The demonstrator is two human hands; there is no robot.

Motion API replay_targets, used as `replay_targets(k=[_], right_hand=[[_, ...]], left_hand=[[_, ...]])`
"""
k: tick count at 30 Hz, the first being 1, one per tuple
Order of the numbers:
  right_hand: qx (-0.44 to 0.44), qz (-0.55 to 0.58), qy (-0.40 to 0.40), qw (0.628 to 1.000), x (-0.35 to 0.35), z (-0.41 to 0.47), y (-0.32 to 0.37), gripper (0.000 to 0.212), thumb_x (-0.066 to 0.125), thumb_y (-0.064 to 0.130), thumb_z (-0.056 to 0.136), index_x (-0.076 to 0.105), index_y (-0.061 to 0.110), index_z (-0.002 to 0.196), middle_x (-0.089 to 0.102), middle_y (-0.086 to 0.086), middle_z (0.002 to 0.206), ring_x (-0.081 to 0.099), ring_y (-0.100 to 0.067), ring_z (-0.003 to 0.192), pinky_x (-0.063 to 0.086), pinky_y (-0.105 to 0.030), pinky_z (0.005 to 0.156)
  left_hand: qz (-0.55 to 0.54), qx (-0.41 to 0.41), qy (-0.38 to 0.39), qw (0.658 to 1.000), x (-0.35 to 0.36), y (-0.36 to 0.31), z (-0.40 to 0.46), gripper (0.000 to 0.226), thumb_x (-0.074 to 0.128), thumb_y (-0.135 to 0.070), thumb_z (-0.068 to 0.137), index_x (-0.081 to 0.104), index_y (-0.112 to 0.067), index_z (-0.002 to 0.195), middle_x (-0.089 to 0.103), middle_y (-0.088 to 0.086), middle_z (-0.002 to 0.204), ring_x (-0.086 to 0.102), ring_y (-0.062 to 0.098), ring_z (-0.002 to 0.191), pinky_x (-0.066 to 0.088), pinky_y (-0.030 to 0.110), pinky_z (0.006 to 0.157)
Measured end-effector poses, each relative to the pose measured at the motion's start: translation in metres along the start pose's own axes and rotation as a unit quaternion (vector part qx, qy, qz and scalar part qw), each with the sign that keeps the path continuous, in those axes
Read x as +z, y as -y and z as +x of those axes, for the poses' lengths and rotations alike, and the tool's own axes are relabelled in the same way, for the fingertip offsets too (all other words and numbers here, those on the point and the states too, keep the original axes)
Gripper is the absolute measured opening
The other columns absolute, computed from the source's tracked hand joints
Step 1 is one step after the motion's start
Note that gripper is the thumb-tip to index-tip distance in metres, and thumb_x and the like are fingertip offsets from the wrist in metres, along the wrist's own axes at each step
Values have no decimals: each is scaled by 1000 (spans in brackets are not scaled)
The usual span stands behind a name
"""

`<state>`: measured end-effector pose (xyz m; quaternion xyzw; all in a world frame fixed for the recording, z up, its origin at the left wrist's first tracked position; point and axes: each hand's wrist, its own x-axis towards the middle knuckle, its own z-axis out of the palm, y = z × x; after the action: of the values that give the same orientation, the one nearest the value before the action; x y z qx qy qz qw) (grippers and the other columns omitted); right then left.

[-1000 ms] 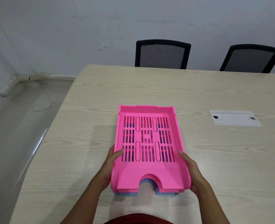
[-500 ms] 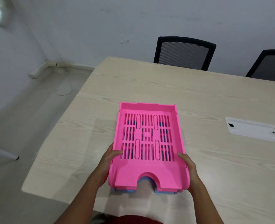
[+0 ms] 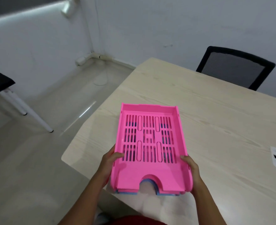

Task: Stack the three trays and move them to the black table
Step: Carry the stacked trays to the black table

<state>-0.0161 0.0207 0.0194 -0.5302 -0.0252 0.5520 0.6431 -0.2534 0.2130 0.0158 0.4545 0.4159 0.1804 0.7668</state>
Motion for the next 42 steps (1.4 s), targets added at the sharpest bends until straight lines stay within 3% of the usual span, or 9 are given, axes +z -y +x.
replay_targets(k=[7,17,21,24,28,30,33,36,42], right_hand=[[25,-41,26,999,88,42,-16,130,93,44,37,39,-5,144,58,-28,115,59,-40,93,52,-46,80],[83,-95,100,987,241,122,-45,126,93,40,40,40,-5,145,57,-29,123,63,-39,96,55,-46,82],[85,-139,138,977,320,151,-65,124,92,40,43,40,-7,145,56,-31,126,57,-42,106,46,-57,97],[85,-168,167,968,379,164,-83,116,88,36,51,37,-9,145,53,-32,127,50,-45,112,30,-68,110],[104,-211,193,953,445,183,-105,101,82,35,59,43,-9,142,56,-32,123,55,-43,106,47,-57,95],[113,-226,201,947,477,194,-115,86,70,30,72,41,-8,143,55,-35,124,55,-44,105,50,-52,90],[109,-248,227,935,529,218,-131,73,63,26,79,44,-9,141,49,-45,133,56,-48,105,44,-63,97],[107,-269,248,925,582,250,-149,67,65,24,79,49,-4,138,49,-45,133,58,-52,105,38,-76,101],[101,-274,304,907,705,312,-162,62,66,26,77,55,0,133,53,-44,128,61,-52,102,39,-79,96]], left_hand=[[-25,26,-38,999,-86,-26,7,33,61,-8,85,71,-15,115,77,19,100,73,33,85,55,42,73],[-77,76,-156,982,-227,-61,3,40,55,2,85,67,-10,121,76,21,101,72,32,81,55,41,78],[-116,93,-222,964,-290,-71,-13,39,55,1,85,66,-5,122,75,24,101,71,34,82,54,47,83],[-156,106,-252,949,-335,-79,-28,39,59,-3,81,68,-8,118,76,22,99,73,33,79,58,42,73],[-205,117,-297,925,-389,-82,-43,43,65,-12,71,70,-9,114,77,21,95,72,32,76,58,41,67],[-204,121,-322,917,-415,-82,-46,44,66,-16,71,69,-8,114,77,19,93,72,32,75,57,41,65],[-223,121,-355,900,-458,-84,-46,46,66,-17,71,66,-6,116,75,21,93,69,36,78,56,49,74],[-240,135,-375,885,-505,-101,-40,47,65,-15,73,63,-4,119,70,27,102,64,41,88,50,61,85],[-220,162,-411,870,-595,-168,-22,41,64,-18,75,66,-6,114,73,20,92,68,35,79,55,48,77]])
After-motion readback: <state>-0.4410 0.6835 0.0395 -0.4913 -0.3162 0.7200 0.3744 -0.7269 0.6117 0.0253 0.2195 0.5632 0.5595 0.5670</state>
